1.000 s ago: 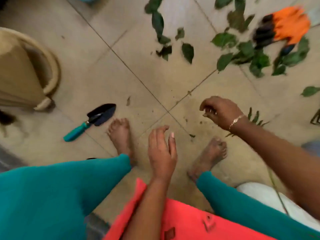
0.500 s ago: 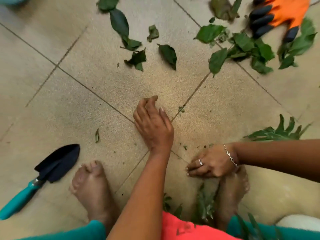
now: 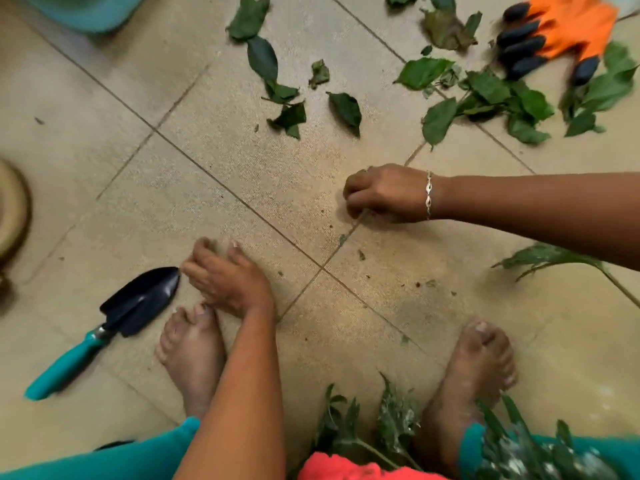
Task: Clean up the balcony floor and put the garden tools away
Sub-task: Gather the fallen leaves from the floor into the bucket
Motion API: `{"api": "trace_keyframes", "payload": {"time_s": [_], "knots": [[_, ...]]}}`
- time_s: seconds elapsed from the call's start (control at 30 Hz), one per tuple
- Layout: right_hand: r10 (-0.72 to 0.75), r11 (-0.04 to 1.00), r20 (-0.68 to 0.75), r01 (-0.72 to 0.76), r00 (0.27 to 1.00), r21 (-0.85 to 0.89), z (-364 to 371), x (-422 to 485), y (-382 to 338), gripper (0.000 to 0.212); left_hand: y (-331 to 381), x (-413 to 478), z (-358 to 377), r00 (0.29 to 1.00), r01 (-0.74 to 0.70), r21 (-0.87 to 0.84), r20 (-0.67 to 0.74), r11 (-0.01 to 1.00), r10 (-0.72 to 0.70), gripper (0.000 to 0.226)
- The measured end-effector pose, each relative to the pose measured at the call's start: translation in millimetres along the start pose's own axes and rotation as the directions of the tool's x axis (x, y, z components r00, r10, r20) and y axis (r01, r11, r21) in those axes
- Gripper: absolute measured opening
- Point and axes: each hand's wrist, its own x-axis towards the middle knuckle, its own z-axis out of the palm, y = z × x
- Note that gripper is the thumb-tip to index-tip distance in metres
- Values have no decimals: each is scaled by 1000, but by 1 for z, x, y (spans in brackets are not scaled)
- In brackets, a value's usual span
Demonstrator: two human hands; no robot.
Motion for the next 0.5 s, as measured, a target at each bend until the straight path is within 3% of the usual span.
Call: {"api": "trace_keyframes", "payload": {"time_s": [0.1, 0.17, 0.27, 0.33, 0.4, 0.5], "knots": [[64, 996, 41, -61, 997, -60, -13, 6, 6, 11, 4, 0, -7, 1000, 18, -54, 9, 998, -18, 18], [118, 991, 10, -117, 993, -58, -12, 10, 8, 25, 3, 3, -12, 1000, 17, -62, 26, 998, -15, 14], [225, 973, -114, -215, 968, 88, -10, 20, 8, 15, 7, 4, -11, 999, -6, -72, 37, 997, 8, 11], [378, 913, -166, -337, 911, 230, -14, 28, 6, 14, 23, -3, -8, 996, -61, -220, 56, 973, 75, 4], [523, 817, -154, -441, 838, 373, -21, 38, 3, 15, 50, -10, -5, 985, 40, -518, 164, 854, 53, 10], [576, 774, -182, -461, 797, 434, -26, 53, -5, 16, 93, -19, -5, 886, 419, -764, 462, 490, -37, 18]]}}
